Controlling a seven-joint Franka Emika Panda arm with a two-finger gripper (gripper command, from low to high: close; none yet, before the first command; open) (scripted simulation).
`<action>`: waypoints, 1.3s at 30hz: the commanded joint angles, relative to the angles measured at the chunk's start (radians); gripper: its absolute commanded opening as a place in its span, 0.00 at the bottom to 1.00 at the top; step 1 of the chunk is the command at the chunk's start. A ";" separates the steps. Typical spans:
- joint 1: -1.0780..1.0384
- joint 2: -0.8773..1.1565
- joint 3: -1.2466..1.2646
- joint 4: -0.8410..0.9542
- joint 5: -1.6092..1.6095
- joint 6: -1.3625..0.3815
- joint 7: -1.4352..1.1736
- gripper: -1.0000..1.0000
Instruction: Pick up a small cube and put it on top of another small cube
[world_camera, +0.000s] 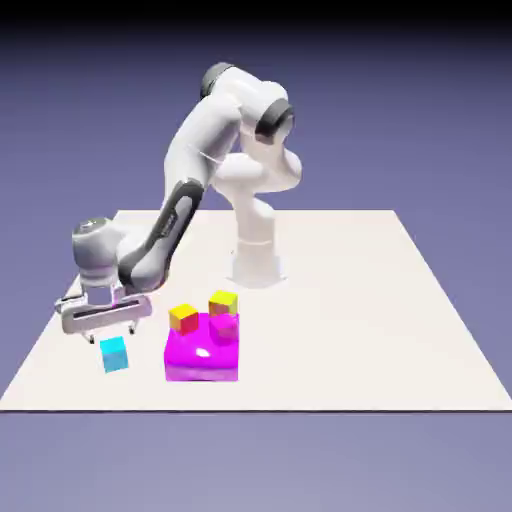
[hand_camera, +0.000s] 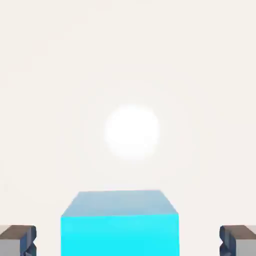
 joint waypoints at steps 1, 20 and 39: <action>-0.036 -0.005 0.036 -0.001 -0.025 0.016 0.016 0.50; -0.402 -0.056 0.403 -0.009 -0.273 0.180 0.176 0.00; 0.284 0.040 -0.285 0.006 0.193 -0.127 -0.124 0.00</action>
